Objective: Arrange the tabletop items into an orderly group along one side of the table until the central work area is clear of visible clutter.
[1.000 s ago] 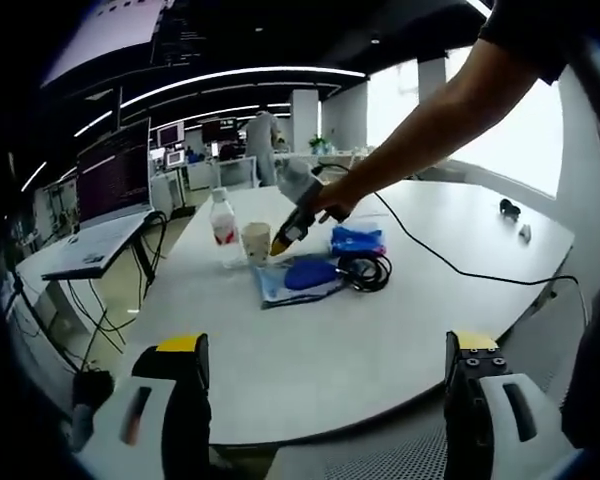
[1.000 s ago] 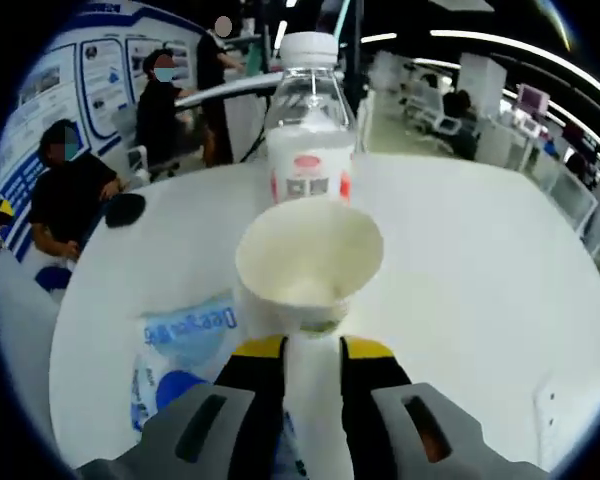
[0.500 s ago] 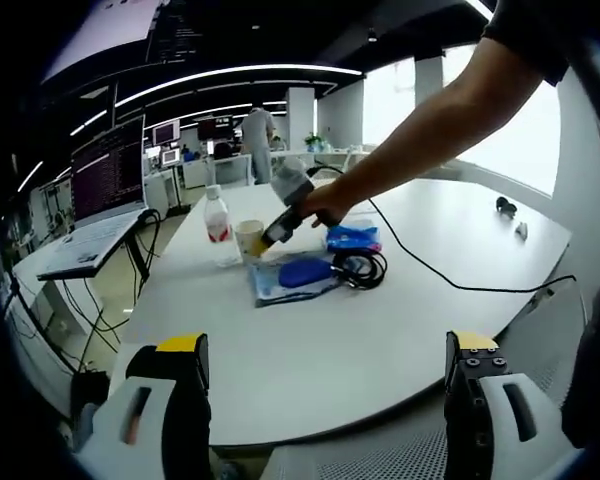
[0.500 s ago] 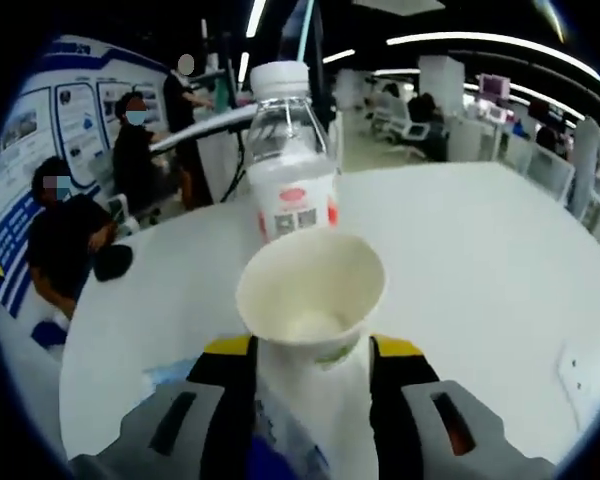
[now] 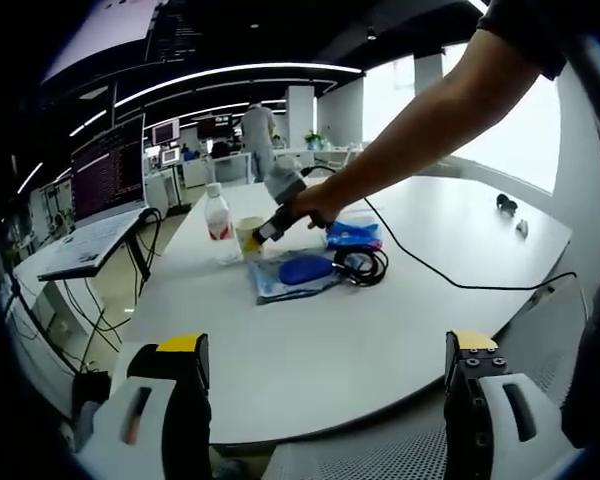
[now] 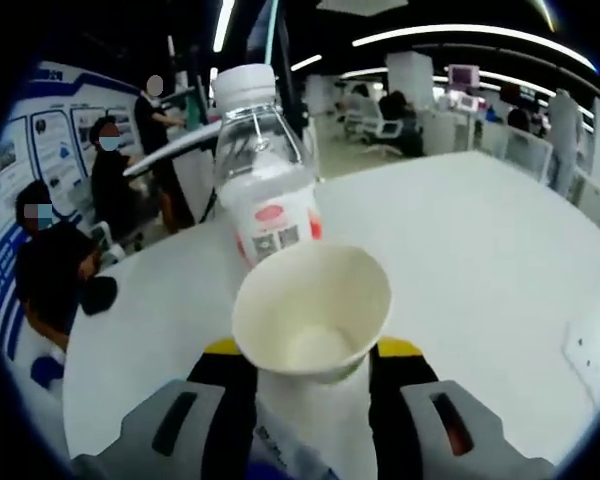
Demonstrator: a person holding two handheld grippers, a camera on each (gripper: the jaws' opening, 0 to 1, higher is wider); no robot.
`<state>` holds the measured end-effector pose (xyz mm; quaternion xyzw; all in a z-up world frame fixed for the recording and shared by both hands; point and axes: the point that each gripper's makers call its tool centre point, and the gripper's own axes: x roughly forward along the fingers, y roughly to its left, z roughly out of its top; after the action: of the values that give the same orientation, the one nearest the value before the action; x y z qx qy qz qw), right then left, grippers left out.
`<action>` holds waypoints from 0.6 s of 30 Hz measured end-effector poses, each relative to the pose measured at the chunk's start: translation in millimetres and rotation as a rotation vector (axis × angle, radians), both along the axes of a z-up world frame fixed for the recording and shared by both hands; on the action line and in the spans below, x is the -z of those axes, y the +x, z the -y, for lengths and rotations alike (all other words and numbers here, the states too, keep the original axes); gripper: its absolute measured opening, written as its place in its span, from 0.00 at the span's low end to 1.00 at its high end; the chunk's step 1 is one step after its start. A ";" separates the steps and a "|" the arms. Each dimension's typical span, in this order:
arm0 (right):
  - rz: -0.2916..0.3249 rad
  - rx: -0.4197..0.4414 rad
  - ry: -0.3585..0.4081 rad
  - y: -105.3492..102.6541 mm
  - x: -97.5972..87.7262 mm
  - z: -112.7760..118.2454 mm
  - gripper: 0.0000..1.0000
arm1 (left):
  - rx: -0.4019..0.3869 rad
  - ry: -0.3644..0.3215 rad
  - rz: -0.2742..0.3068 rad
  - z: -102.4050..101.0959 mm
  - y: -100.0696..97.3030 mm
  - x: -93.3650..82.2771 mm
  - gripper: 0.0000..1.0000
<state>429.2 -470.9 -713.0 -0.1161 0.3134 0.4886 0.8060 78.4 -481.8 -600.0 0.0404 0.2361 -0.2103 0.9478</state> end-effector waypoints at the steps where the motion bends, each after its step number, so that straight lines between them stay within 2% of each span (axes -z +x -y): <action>1: 0.013 -0.026 -0.015 0.8 0.7 1.3 0.40 | -0.002 -0.004 0.002 0.1 0.2 -0.3 0.98; 5: 0.020 -0.124 -0.046 -4.5 2.7 5.6 0.39 | 0.000 0.000 0.000 0.0 0.1 0.6 0.98; 10: 0.020 -0.206 -0.082 -6.7 7.1 13.4 0.38 | 0.006 -0.002 -0.002 0.6 0.0 1.0 0.97; 18: 0.017 -0.242 -0.136 -14.2 14.3 21.3 0.33 | 0.013 -0.001 -0.003 1.1 1.4 1.4 0.97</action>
<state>414.9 -492.3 -727.3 -0.2117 0.3226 0.5589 0.7340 79.8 -482.9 -601.4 0.0410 0.2372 -0.2166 0.9461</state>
